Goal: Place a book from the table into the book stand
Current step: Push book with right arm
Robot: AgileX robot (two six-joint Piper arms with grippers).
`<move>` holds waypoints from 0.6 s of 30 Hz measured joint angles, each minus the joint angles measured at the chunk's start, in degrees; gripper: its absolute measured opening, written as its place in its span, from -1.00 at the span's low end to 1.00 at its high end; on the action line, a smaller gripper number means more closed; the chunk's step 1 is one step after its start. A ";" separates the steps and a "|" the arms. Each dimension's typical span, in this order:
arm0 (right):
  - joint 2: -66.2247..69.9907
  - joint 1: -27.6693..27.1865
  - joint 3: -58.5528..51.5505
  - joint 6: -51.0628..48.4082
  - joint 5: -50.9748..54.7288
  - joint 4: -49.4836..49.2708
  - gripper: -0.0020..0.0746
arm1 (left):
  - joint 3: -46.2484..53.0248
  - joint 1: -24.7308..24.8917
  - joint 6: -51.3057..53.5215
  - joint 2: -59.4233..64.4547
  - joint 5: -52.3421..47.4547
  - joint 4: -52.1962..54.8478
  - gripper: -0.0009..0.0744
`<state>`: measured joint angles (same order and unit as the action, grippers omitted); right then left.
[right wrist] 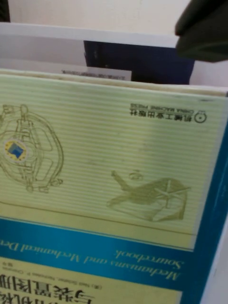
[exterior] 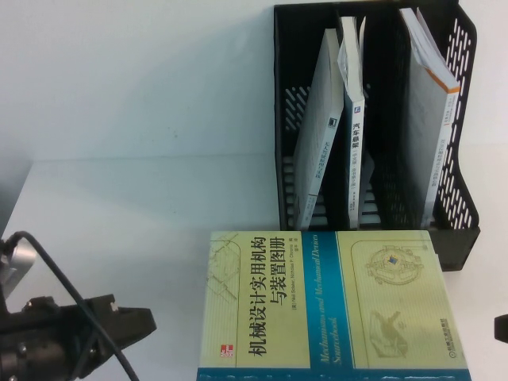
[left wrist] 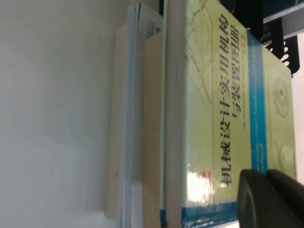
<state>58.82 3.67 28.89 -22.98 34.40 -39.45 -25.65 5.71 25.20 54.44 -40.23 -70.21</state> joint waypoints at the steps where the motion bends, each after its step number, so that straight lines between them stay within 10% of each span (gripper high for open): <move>1: 1.36 0.00 0.12 -1.10 -0.57 -1.04 -0.95 | 0.00 0.00 2.14 1.40 0.00 -2.17 -0.93; 10: 11.37 0.00 0.34 -6.28 -4.41 -5.73 -0.95 | 0.00 0.00 11.24 9.55 -0.98 -11.63 0.11; 18: 12.53 3.66 0.97 -9.51 -5.88 -10.35 -0.95 | 0.00 0.00 12.24 12.03 -2.04 -12.05 0.28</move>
<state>71.34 7.33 29.86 -32.49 28.53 -49.79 -25.65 5.71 37.44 66.46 -42.28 -82.27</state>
